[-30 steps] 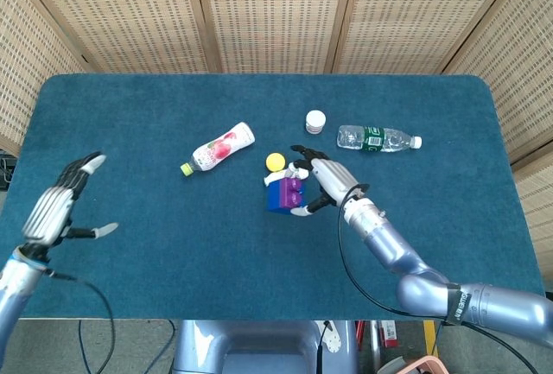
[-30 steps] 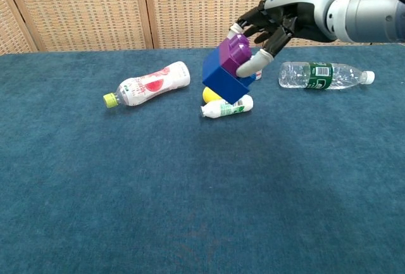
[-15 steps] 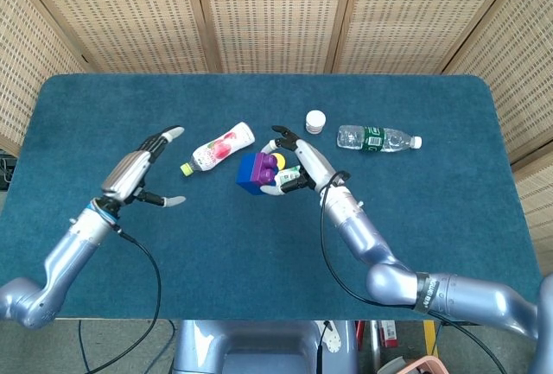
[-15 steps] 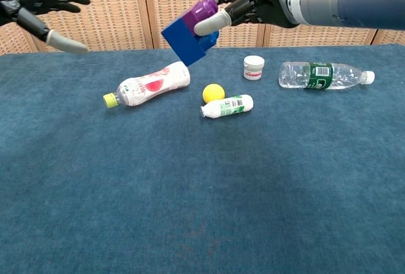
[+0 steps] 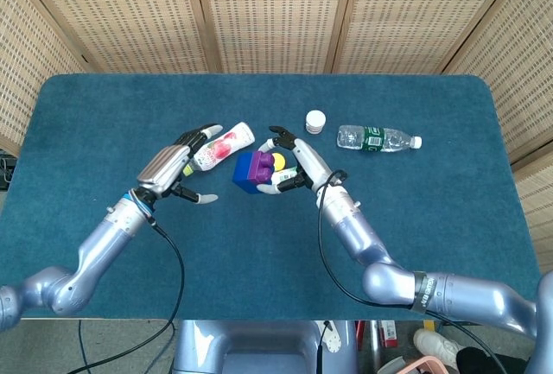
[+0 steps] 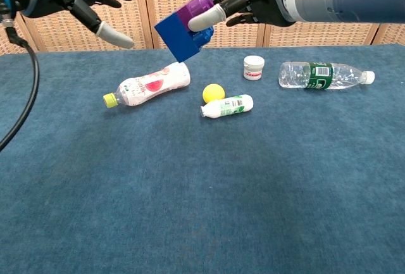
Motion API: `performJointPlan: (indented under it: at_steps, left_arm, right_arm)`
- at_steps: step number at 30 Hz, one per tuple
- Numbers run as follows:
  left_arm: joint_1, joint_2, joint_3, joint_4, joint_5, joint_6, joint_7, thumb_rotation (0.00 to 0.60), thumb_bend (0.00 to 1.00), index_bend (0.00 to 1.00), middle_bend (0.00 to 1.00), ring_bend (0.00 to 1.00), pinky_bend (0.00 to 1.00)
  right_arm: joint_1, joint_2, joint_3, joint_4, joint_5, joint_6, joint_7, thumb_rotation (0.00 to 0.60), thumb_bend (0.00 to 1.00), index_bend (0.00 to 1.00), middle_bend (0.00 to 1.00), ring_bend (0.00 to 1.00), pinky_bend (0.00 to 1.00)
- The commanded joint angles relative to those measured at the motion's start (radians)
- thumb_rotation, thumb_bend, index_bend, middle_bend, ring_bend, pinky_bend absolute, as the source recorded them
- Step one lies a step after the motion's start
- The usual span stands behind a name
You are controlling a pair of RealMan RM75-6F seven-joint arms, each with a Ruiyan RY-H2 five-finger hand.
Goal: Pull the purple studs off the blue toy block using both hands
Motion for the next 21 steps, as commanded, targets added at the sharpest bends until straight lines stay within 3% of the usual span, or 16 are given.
performJointPlan:
  at_steps: [1, 11, 17, 21]
  left_arm:
    - [-0.043, -0.038, -0.009, -0.033, -0.097, 0.032, 0.069, 0.6, 0.0, 0.0, 0.07, 0.0, 0.0]
    - [-0.068, -0.076, -0.012, -0.047, -0.177, 0.072, 0.11, 0.6, 0.0, 0.09, 0.18, 0.06, 0.01]
    - [-0.066, -0.107, -0.011, -0.047, -0.191, 0.148, 0.151, 0.6, 0.0, 0.16, 0.26, 0.1, 0.03]
    - [-0.067, -0.115, -0.012, -0.048, -0.212, 0.167, 0.168, 0.6, 0.0, 0.18, 0.27, 0.11, 0.04]
  right_arm:
    - [0.003, 0.002, 0.007, -0.013, 0.012, -0.003, 0.01, 0.6, 0.3, 0.64, 0.06, 0.0, 0.0]
    - [0.015, -0.007, 0.018, -0.02, 0.049, 0.006, 0.029, 0.6, 0.3, 0.64, 0.07, 0.0, 0.0]
    - [0.017, -0.011, 0.023, -0.024, 0.059, -0.004, 0.046, 0.6, 0.3, 0.65, 0.08, 0.0, 0.0]
    - [0.018, -0.009, 0.021, -0.024, 0.057, -0.006, 0.048, 0.6, 0.3, 0.65, 0.08, 0.0, 0.0]
